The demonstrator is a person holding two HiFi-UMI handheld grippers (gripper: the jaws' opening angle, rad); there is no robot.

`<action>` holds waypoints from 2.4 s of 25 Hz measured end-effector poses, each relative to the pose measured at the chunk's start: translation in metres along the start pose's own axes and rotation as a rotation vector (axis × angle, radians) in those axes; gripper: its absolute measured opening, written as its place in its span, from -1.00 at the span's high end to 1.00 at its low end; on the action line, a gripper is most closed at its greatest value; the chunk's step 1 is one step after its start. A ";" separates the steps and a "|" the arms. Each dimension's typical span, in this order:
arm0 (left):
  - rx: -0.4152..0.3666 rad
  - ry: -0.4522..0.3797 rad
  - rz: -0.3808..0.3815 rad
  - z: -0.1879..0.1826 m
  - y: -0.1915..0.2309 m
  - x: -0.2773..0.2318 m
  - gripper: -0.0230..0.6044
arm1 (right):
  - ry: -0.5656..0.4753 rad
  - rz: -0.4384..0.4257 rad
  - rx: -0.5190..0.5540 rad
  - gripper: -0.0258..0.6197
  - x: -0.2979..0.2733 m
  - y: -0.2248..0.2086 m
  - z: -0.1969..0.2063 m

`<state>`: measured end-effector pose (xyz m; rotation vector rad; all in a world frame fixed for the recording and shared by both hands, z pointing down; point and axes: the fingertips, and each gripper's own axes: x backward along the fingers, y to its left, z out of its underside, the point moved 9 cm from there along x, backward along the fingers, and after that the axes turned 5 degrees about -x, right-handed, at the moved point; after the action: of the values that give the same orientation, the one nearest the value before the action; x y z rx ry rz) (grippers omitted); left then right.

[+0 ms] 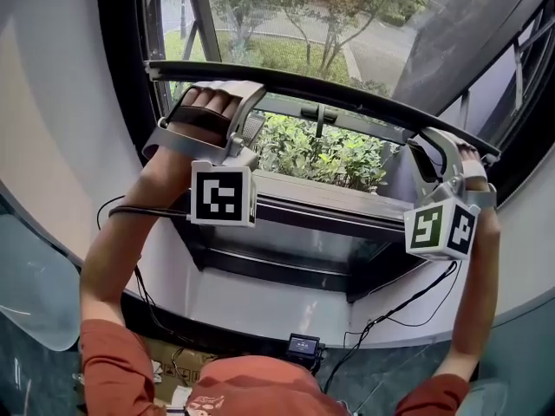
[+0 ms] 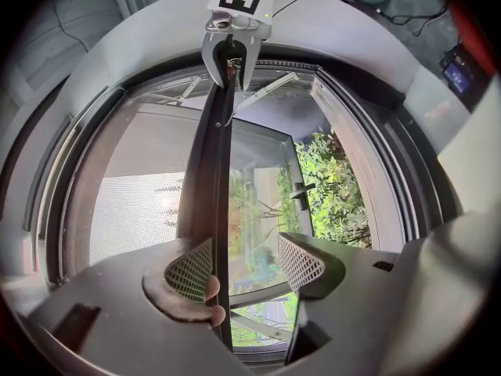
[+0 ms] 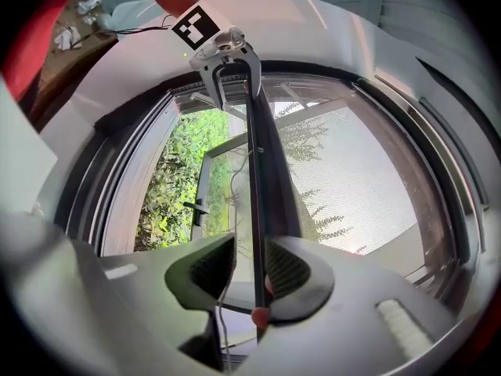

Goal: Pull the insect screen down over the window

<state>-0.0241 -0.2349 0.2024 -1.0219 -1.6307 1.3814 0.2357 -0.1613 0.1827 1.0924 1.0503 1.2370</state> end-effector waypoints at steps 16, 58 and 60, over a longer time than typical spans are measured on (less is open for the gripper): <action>0.039 -0.027 0.064 -0.008 -0.040 0.004 0.08 | 0.003 -0.067 -0.067 0.54 0.001 0.041 0.009; 0.080 -0.048 0.372 -0.025 -0.165 0.018 0.08 | 0.046 -0.256 -0.212 0.51 0.001 0.168 0.030; 0.082 -0.047 0.370 -0.026 -0.165 0.018 0.08 | 0.044 -0.253 -0.224 0.51 0.001 0.167 0.030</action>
<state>-0.0247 -0.2245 0.3698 -1.2964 -1.4519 1.7089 0.2366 -0.1580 0.3526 0.7398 1.0207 1.1462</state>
